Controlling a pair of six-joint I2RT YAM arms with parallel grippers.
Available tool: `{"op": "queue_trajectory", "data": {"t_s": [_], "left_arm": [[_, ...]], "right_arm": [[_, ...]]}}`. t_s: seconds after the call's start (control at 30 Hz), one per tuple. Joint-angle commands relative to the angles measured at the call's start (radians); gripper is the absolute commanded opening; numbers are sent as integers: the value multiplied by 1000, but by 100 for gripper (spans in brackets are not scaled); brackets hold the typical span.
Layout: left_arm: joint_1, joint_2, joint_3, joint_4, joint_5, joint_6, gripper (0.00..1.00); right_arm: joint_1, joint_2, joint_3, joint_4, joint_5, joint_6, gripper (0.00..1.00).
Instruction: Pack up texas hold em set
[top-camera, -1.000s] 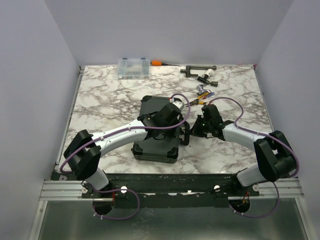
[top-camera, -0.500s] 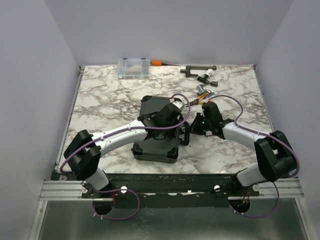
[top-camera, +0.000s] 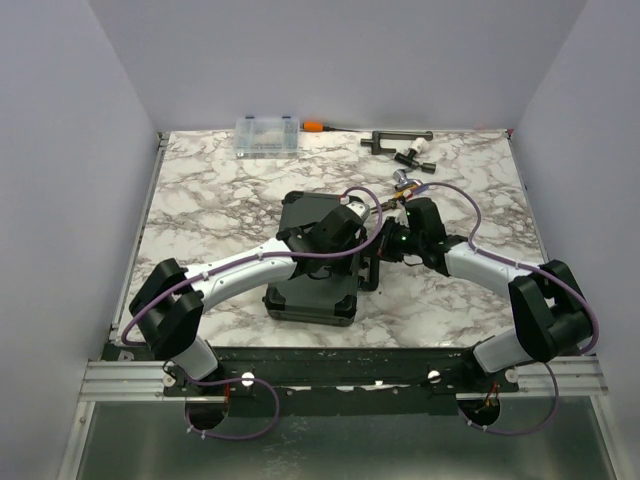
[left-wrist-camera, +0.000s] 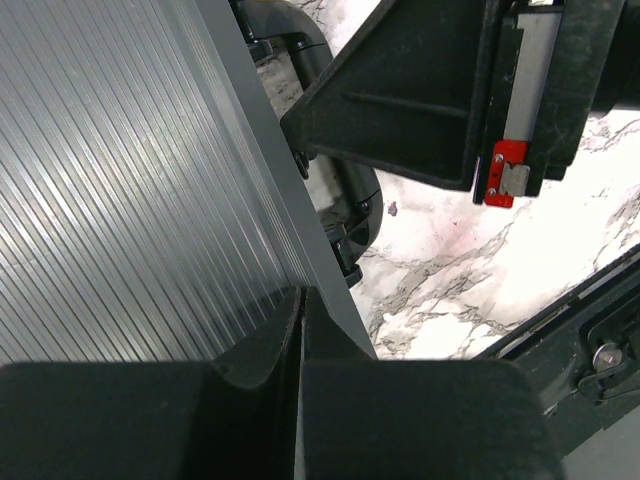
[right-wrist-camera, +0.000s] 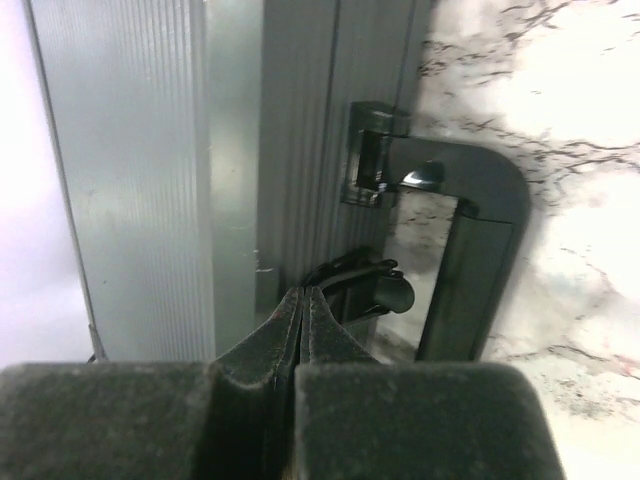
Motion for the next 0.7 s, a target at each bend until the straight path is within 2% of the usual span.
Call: {"op": "queue_trajectory", "data": {"t_s": [0.0,0.33,0.67], "left_arm": [[-44,111,-49,-79,112,-35,0],[-44,108,-43,-80,116,-38,0],[-44,93,-44,-81,121,-45,0]], "right_arm": [[12,11,-10,64,-109,3,1],[17,32,-62,62,-78,1,1],[18,-35,-60,-68,69,9,1]]}}
